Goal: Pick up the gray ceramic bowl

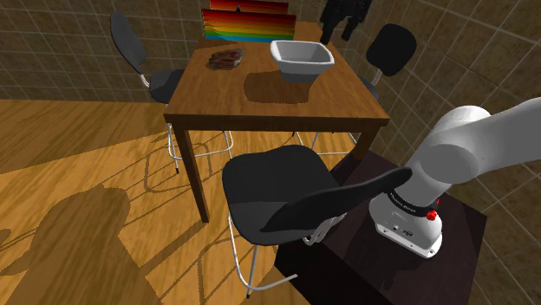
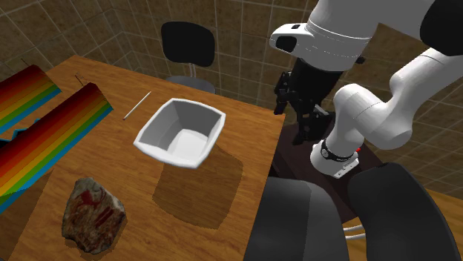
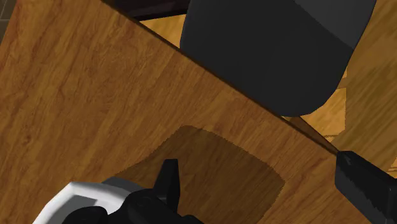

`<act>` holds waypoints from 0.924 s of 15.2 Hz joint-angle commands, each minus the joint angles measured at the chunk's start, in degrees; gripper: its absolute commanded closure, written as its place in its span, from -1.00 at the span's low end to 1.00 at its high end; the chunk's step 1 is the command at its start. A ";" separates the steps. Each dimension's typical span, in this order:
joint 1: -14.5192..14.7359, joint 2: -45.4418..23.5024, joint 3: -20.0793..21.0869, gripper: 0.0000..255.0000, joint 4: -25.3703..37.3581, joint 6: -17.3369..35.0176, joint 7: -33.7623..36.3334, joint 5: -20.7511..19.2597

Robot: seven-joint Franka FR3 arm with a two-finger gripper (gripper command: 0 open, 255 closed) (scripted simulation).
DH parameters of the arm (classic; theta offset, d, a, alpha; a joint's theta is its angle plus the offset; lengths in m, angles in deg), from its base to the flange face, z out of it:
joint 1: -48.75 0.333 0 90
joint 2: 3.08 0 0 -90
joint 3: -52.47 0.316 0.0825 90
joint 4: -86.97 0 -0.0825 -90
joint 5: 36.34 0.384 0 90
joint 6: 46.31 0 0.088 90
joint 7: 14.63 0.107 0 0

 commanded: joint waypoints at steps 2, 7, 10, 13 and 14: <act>0.18 -1.38 -0.35 -1.00 -0.16 1.54 -2.23 -1.29; 0.92 -9.06 -1.95 -1.00 0.12 9.60 -12.56 -7.58; 1.18 -14.18 -2.68 -1.00 1.13 14.54 -18.13 -11.21; 1.35 -19.59 -3.22 -1.00 2.77 19.40 -23.22 -14.80; 1.38 -21.44 -3.36 -1.00 3.44 20.99 -24.81 -15.99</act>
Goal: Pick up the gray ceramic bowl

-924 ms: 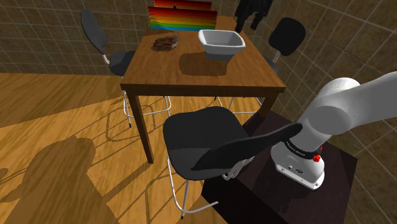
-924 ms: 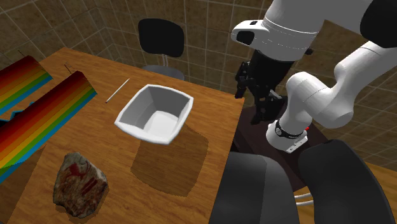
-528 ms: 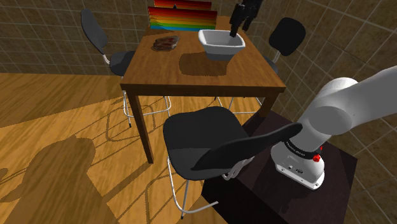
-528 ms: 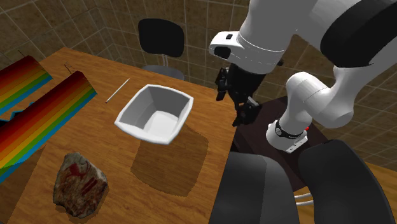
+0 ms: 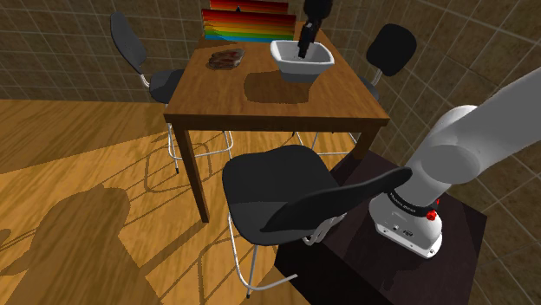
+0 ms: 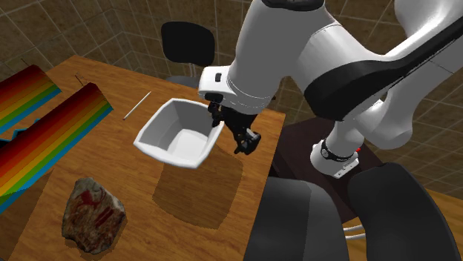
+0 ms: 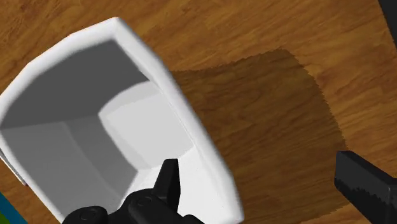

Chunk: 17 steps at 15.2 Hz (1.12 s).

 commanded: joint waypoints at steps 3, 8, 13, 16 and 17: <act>0.15 -7.60 -0.30 -1.00 3.00 6.44 -6.12 -4.88; -0.04 -9.87 -0.38 -1.00 1.41 10.62 -6.34 -6.45; -0.21 -10.72 -0.41 -1.00 -0.51 13.31 -5.49 -7.08; -0.19 -10.82 -0.38 1.00 -0.39 13.28 -5.45 -7.07; -0.19 -10.82 -0.38 1.00 -0.39 13.28 -5.45 -7.07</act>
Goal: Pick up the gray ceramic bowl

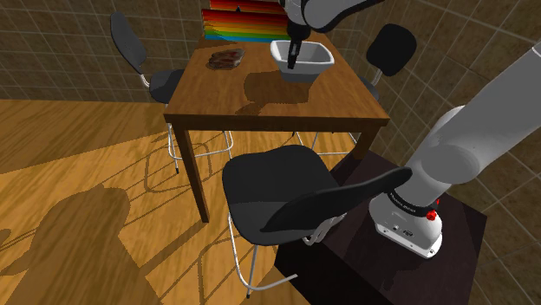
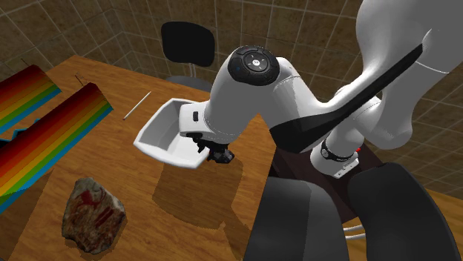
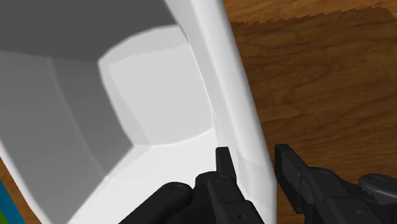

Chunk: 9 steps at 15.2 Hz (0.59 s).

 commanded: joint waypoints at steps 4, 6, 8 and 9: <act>0.00 -0.02 0.00 1.00 -0.02 -0.01 -0.01 0.02; -0.02 0.06 -0.02 1.00 -0.15 0.05 -0.03 0.00; 0.08 0.55 0.00 1.00 0.90 -1.45 -0.51 0.36; 0.13 0.78 0.01 1.00 1.45 -2.21 -0.75 0.53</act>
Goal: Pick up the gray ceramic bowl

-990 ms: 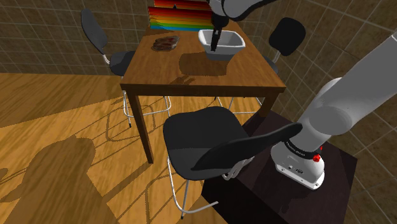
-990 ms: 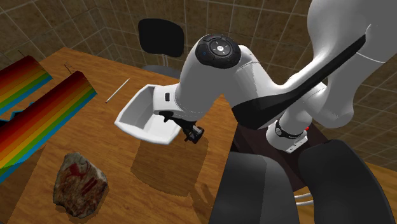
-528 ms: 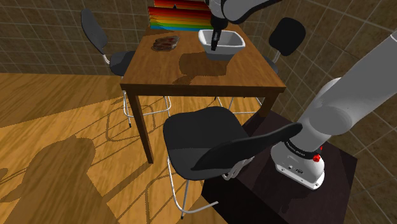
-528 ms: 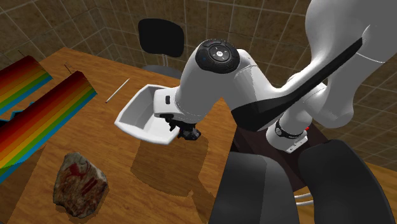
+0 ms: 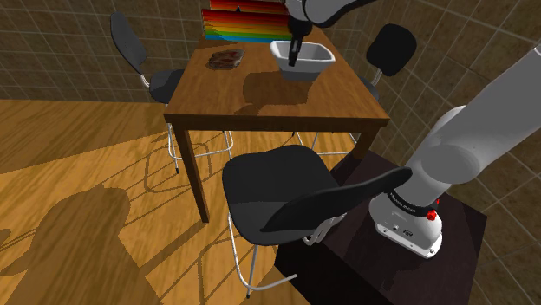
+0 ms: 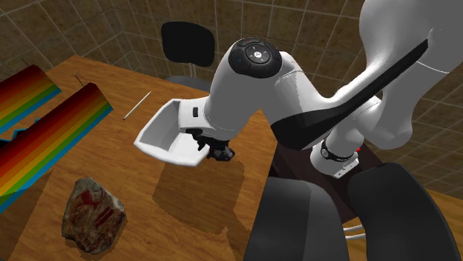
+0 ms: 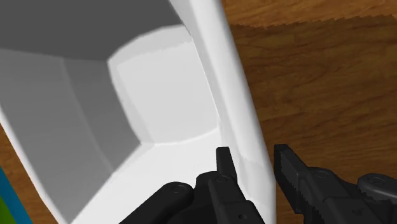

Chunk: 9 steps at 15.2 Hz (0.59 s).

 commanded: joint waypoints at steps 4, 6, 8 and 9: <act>0.24 0.80 0.09 1.00 2.92 -3.63 -1.04 0.77; 0.32 1.11 0.12 1.00 4.14 -5.12 -1.47 1.06; 0.39 1.38 0.15 1.00 5.41 -6.61 -1.88 1.32; 0.42 1.49 0.17 1.00 6.06 -7.36 -2.09 1.45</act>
